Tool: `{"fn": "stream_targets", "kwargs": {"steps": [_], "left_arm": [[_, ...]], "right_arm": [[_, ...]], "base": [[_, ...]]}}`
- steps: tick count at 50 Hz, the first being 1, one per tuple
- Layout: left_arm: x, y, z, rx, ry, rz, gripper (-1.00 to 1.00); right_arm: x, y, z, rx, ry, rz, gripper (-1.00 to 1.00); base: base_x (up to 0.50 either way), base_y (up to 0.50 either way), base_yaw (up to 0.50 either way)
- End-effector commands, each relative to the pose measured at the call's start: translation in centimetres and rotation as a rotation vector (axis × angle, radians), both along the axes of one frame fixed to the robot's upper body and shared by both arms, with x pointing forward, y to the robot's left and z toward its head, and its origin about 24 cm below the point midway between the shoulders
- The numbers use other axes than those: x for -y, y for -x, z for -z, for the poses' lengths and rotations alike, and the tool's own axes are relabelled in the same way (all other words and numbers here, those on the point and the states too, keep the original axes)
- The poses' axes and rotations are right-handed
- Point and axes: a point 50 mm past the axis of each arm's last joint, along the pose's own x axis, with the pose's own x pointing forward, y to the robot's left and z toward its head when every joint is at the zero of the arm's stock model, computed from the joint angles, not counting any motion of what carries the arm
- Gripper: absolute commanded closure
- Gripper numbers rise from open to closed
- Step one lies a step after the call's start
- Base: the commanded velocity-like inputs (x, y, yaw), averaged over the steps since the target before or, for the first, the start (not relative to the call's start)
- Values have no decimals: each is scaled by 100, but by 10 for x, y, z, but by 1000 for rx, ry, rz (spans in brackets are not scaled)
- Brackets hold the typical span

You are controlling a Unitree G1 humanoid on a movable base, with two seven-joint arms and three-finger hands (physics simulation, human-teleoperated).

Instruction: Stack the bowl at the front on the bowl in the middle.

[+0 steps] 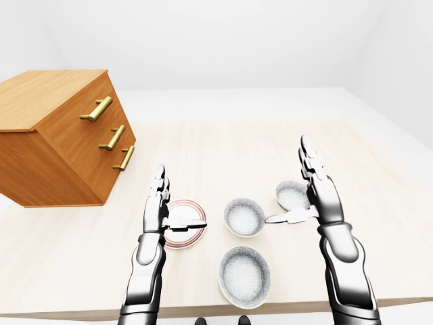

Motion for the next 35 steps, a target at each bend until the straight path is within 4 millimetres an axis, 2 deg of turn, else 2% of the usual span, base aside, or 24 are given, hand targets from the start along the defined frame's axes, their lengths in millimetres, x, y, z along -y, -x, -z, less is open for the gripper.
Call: {"fn": "stream_targets", "kwargs": {"steps": [1, 8, 12, 20, 28, 35], "left_arm": [[0, 0, 0, -3, 0, -3, -100], [0, 0, 0, -5, 0, -6, -100], [0, 0, 1, -7, -1, -7, -100], [-2, -2, 2, -10, -1, -18, -100], [-4, -5, 2, -9, -1, -30, -100], [-5, -5, 2, -8, -1, -34, -100]], "right_arm": [[11, 8, -17, 51, 211, 49, -100], [21, 6, -19, 47, 299, 125, -100], [27, 8, -37, 111, 335, 142, -100], [35, 12, -46, 134, 411, 187, -100], [52, 8, -35, 69, 547, 322, -100], [59, 6, -13, -16, 655, 398, -100]], "base": [[0, 0, 0], [0, 0, 0], [0, 0, 0], [0, 0, 0], [0, 0, 0], [0, 0, 0]]}}
